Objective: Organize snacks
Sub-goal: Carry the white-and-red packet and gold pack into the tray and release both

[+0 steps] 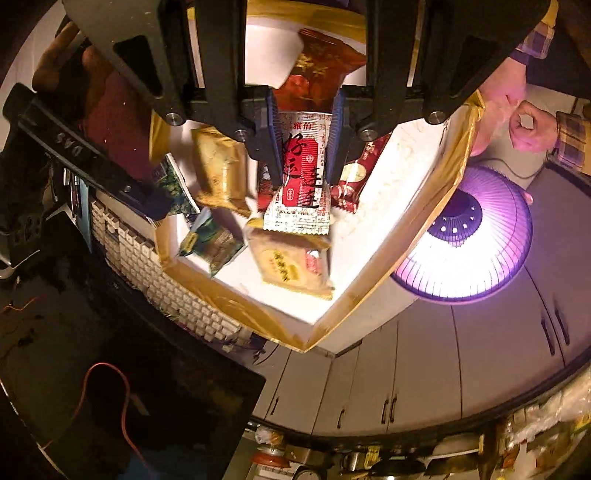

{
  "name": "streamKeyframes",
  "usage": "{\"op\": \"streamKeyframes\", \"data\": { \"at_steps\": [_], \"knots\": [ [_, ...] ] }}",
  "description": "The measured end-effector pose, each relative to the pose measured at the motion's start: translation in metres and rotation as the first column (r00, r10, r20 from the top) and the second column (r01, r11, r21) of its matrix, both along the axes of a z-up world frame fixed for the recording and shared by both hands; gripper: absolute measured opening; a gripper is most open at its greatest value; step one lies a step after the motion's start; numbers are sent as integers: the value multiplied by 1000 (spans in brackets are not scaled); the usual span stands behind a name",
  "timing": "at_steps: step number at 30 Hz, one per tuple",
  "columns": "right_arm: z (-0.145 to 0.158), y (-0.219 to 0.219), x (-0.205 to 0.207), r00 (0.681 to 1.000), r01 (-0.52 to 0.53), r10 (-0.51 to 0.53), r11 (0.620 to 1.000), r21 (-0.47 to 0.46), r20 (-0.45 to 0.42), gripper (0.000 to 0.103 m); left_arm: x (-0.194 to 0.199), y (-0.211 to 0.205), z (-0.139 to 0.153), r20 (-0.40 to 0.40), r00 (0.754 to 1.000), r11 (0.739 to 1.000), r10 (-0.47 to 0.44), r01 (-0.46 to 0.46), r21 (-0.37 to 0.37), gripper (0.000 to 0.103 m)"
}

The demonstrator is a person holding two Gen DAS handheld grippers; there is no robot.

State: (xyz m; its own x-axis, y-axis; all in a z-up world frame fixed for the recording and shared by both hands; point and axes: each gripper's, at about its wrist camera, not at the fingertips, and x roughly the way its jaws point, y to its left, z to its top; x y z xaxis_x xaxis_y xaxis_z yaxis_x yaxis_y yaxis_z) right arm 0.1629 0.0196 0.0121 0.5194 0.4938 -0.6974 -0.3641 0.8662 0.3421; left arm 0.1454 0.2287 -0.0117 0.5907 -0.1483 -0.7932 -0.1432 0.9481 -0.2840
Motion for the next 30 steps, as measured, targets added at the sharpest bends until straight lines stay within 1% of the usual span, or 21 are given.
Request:
{"op": "streamKeyframes", "data": {
  "at_steps": [1, 3, 4, 7, 9, 12, 13, 14, 16, 17, 18, 19, 20, 22, 23, 24, 25, 26, 27, 28, 30],
  "knots": [
    [-1, 3, -1, 1000, 2, -2, 1000, -25, 6, 37, 1, 1, -4, -11, 1000, 1000, 0, 0, -2, 20],
    [-5, 7, -3, 999, 34, -30, 993, -110, 43, 37, 3, 0, -8, -24, 1000, 1000, -6, 6, 4, 20],
    [-7, 8, -1, 998, 41, -35, 990, -132, 50, 37, 4, -1, -9, -27, 1000, 1000, -5, 5, 5, 20],
    [-12, 8, 1, 998, 45, -39, 989, -138, 44, 37, 4, -3, -11, -30, 999, 1000, -14, 14, 13, 20],
    [-14, 7, 7, 998, 56, -51, 990, -131, 36, 37, 6, -5, -11, -31, 999, 999, -15, 16, 30, 20],
    [-20, 8, 17, 999, 32, -32, 997, -75, 5, 38, 8, -5, -13, -37, 999, 999, -17, 18, 31, 20],
    [-22, 8, 19, 1000, 23, -23, 998, -52, -3, 40, 9, -5, -15, -40, 999, 999, -15, 16, 34, 20],
    [-24, 8, 20, 1000, 22, -22, 999, -45, -3, 40, 10, -5, -17, -41, 999, 999, -16, 18, 37, 20],
    [-26, 7, 21, 1000, 21, -21, 999, -30, -6, 45, 11, -4, -19, -44, 999, 999, -26, 27, 21, 21],
    [-28, 5, 23, 1000, 23, -24, 1000, -14, -20, 44, 11, -4, -20, -44, 999, 1000, -25, 26, 14, 23],
    [-26, 1, 22, 999, 25, -25, 1000, 13, -27, 45, 11, -4, -19, -42, 999, 1000, -21, 22, 19, 26],
    [-23, -2, 19, 999, 27, -27, 999, 29, -26, 49, 8, -7, -16, -31, 999, 999, -26, 27, 36, 27],
    [-19, -6, 15, 999, 36, -35, 998, 43, -18, 56, 5, -10, -11, -17, 999, 997, -30, 31, 65, 27],
    [-8, -15, 0, 998, 55, -56, 996, 65, 8, 64, -5, -21, 3, 14, 999, 990, -35, 32, 138, 35],
    [-1, -21, -12, 998, 56, -59, 995, 84, 26, 67, -13, -29, 13, 42, 998, 983, -39, 31, 179, 48],
    [5, -25, -21, 998, 57, -60, 994, 96, 35, 68, -22, -37, 22, 67, 997, 976, -36, 20, 216, 64],
    [11, -29, -33, 997, 59, -64, 992, 111, 45, 71, -31, -45, 30, 91, 995, 968, -29, 5, 251, 71],
    [17, -35, -51, 996, 55, -65, 989, 134, 65, 77, -40, -51, 36, 113, 993, 962, -25, -7, 273, 79],
    [20, -39, -63, 995, 52, -64, 988, 144, 80, 80, -49, -58, 41, 134, 991, 956, -24, -17, 293, 84],
    [22, -41, -73, 994, 48, -61, 988, 146, 87, 83, -61, -69, 46, 145, 989, 945, -25, -24, 326, 84],
    [21, -44, -92, 994, 40, -54, 988, 146, 92, 83, -77, -83, 49, 149, 988, 932, -39, -18, 362, 83]
  ]
}}
